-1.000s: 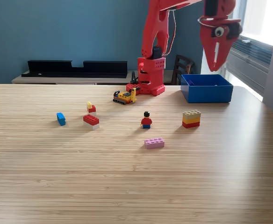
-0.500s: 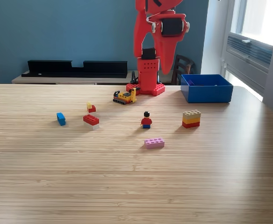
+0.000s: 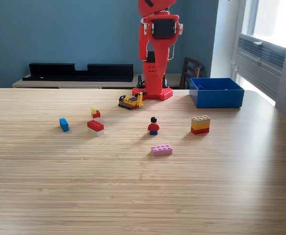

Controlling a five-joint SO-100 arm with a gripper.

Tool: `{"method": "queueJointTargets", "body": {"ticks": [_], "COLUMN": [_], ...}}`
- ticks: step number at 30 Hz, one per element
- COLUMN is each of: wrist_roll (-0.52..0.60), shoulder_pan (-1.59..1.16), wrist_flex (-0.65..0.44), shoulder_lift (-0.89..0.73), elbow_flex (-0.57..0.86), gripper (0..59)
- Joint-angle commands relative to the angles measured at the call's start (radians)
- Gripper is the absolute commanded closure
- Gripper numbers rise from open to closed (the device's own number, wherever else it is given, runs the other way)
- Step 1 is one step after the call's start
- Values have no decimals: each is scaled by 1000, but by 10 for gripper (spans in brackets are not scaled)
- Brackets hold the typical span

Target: Grasp a lego block and put it in the bin.

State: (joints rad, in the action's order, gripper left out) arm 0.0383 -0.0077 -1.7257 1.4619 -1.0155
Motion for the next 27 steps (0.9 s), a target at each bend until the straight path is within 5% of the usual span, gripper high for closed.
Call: {"method": "queueJointTargets", "body": {"ticks": [1, 18, 22, 27], "wrist_roll": [-21, -172, -222, -290], "shoulder_pan": [69, -144, -242, -331], "wrist_flex": [40, 55, 75, 281], "shoulder_lift": [17, 25, 25, 26], "elbow_flex": [35, -149, -241, -477], "gripper": [586, 583, 479, 314]}}
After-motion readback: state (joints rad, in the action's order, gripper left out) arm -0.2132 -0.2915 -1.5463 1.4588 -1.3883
